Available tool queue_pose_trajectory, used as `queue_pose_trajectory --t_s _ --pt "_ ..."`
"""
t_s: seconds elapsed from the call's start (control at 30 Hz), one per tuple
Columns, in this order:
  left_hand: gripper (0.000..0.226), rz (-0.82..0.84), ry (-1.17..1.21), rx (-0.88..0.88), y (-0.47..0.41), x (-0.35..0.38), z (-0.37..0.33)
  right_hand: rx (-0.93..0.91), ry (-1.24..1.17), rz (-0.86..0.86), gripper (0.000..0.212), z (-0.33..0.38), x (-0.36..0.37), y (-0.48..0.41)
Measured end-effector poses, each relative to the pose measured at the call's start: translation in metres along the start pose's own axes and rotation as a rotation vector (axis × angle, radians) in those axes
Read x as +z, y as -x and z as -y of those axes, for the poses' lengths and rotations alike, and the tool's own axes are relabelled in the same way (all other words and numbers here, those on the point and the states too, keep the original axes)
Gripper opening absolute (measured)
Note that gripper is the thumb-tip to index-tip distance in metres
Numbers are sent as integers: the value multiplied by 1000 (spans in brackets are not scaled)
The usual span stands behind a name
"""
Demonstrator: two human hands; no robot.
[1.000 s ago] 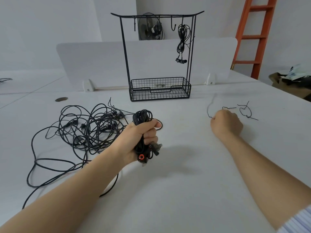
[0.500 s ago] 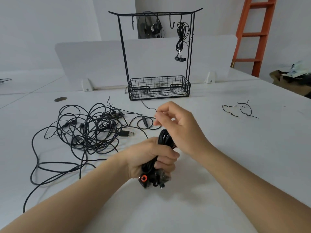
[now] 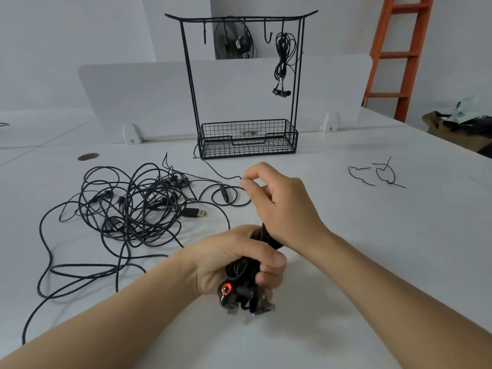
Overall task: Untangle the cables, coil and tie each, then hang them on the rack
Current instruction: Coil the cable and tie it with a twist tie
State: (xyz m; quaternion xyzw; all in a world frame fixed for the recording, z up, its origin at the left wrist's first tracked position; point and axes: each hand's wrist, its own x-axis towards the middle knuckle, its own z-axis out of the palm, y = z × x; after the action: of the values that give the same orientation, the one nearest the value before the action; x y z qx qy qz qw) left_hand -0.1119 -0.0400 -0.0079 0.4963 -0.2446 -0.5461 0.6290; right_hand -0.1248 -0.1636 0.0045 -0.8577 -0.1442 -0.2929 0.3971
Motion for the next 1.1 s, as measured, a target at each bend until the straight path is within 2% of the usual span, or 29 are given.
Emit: queue_pose_trajectory --t_s 0.1,0.2,0.4,0.63,0.73,0.8,0.93,0.97,1.1 --pt "26 -97 -135 2 2 -2 -3 1 40 -130 12 -7 -6 -4" --pt "10 -218 -183 -26 -1 0 0 -14 126 -209 18 -14 -7 -5" --pt "8 -252 -71 52 -5 4 4 -49 161 -244 18 -15 -5 -6" --pt "9 -301 -66 73 -6 4 4 -59 118 -198 16 -14 -7 -5" --pt "5 -287 -73 53 -3 5 1 10 28 -147 14 -13 -8 -5" --pt "5 -275 -77 40 -1 6 -1 109 -118 -134 22 -10 -10 -8" --pt "17 -312 -78 83 2 3 -10 295 -395 -194 23 -12 -23 -16" --pt "20 -322 -78 105 3 2 -12 323 -369 -198 21 -16 -26 -17" --pt "21 -275 -91 199 12 -3 -20 283 77 -78 7 -30 -32 -14"
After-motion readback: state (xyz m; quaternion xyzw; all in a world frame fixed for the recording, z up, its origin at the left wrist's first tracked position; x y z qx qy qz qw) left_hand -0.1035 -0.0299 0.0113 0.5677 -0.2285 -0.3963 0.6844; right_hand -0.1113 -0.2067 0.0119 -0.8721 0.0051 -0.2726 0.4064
